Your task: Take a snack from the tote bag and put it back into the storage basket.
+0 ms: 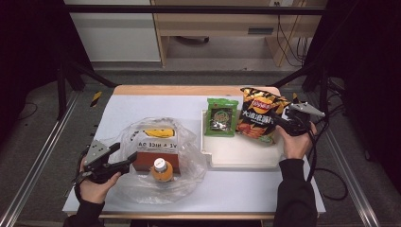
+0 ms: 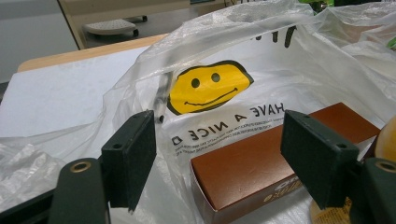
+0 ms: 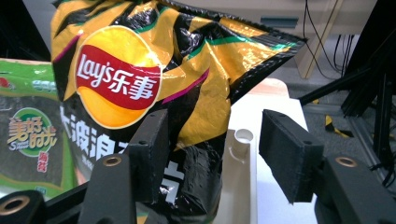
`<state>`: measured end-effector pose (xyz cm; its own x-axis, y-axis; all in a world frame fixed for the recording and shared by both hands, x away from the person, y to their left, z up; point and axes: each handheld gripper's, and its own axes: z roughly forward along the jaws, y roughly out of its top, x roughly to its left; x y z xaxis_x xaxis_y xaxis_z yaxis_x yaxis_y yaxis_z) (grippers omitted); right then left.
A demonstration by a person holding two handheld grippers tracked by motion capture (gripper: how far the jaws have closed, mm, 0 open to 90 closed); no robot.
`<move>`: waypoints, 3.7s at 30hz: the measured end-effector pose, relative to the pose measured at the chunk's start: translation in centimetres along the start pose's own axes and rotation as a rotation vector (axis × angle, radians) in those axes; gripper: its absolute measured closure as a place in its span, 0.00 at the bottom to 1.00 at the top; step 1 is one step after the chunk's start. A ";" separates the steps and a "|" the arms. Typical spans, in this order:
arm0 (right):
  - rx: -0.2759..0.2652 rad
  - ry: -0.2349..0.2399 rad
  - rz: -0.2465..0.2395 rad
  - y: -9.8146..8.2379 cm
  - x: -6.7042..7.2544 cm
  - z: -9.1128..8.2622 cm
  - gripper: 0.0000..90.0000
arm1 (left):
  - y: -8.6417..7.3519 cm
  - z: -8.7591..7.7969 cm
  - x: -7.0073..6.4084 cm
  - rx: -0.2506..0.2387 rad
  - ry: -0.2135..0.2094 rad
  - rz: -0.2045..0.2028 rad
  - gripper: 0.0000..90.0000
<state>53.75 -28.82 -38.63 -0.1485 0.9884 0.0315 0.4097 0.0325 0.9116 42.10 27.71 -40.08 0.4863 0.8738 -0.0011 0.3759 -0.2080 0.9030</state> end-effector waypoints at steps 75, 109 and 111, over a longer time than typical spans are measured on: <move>-0.121 0.500 -0.210 -2.5 14.8 -8.2 0.47 | -0.7 0.8 -0.2 0.029 -0.039 0.006 0.35; -0.071 0.795 -0.345 -0.7 26.7 -5.8 0.82 | -3.8 1.9 0.5 0.135 -0.052 0.039 0.33; -0.112 0.794 -0.340 0.3 26.9 -6.4 0.76 | -3.8 2.0 0.4 0.142 -0.055 0.045 0.33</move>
<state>44.12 -3.21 -34.92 -0.8474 0.5308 -0.0116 0.1445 0.2517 0.9570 42.43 28.00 -44.40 0.5465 0.8374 0.0107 0.4583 -0.3098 0.8331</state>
